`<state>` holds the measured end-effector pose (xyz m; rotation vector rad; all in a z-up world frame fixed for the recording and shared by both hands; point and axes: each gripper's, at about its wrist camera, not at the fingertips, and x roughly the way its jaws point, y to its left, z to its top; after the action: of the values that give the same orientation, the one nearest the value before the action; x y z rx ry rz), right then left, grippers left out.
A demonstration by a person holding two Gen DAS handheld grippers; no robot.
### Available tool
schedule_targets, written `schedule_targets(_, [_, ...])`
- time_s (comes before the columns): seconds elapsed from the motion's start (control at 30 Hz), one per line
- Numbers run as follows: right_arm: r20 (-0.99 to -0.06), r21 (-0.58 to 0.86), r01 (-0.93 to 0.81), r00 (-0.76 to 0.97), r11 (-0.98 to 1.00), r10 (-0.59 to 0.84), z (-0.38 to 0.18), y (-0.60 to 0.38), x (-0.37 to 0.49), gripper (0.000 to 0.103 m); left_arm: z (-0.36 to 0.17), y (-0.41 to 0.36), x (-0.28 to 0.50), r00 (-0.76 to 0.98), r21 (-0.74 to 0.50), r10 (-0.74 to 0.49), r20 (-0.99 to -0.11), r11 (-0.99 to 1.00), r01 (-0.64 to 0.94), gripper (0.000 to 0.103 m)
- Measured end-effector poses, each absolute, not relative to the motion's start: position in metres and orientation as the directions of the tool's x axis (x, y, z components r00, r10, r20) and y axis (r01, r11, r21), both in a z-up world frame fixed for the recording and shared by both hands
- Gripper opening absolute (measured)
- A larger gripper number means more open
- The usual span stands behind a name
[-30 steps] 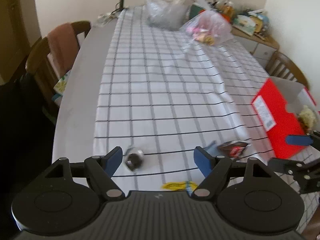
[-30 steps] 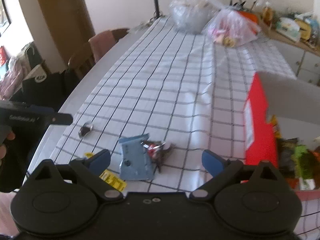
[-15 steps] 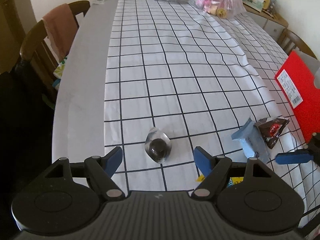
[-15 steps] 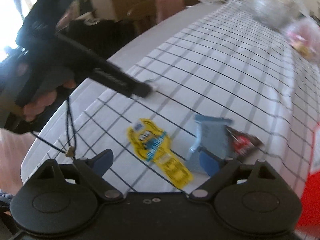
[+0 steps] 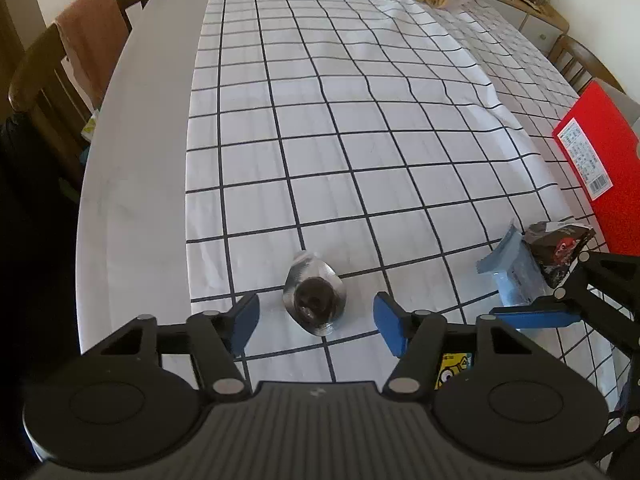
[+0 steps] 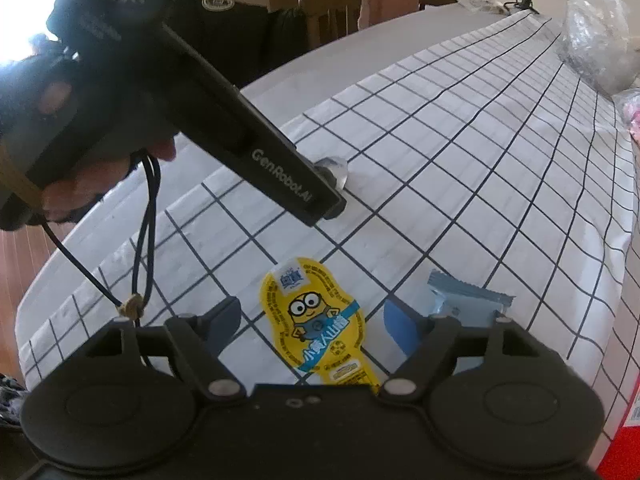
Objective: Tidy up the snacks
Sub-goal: 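Grasp the silver-wrapped chocolate with the left tool while the right tool grasps the yellow Minion pouch, then carry both snacks toward the red box and lower them inside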
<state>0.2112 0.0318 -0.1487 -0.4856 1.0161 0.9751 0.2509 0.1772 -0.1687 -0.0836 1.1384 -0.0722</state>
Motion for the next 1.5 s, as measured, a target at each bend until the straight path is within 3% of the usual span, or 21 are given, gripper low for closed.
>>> schedule_targets(0.17, [-0.901,0.068,-0.859,0.166,0.507,0.402,-0.158,0.038,0.212,0.069,-0.17,0.178,0.253,0.417,-0.107,-0.102,-0.903,0.994,0.011,0.057])
schedule_targets(0.3, [-0.907,0.054,-0.862,0.169,0.503,0.387,-0.161,0.041,0.211,0.068,-0.169,0.175,0.253,0.421,-0.083,-0.08,-0.904,0.996,0.01,0.042])
schedule_targets(0.37, [-0.907,0.044,-0.859,0.179,0.509,0.38,-0.16,0.043,0.21,0.059,-0.169,0.176,0.253,0.422,-0.088,-0.082,-0.903,0.996,0.005,0.033])
schedule_targets(0.6, [-0.91,0.049,-0.853,0.176,0.519,0.375,-0.157,0.045,0.208,0.051,-0.167,0.177,0.249,0.424,-0.091,-0.074,-0.903,0.996,-0.019,0.03])
schedule_targets(0.63, [-0.908,0.052,-0.849,0.179,0.526,0.379,-0.156,0.044,0.208,0.051,-0.167,0.178,0.248,0.425,-0.092,-0.075,-0.902,0.996,-0.021,0.024])
schedule_targets(1.1, [-0.855,0.118,-0.764,0.247,0.635,0.456,-0.116,0.002,0.2,0.051,-0.153,0.179,0.232,0.447,-0.108,-0.072,-0.891,0.993,-0.055,0.024])
schedule_targets(1.5, [-0.788,0.157,-0.614,0.394,0.773,0.473,-0.066,-0.072,0.193,0.051,-0.098,0.152,0.203,0.534,-0.137,-0.104,-0.839,0.99,-0.021,0.024])
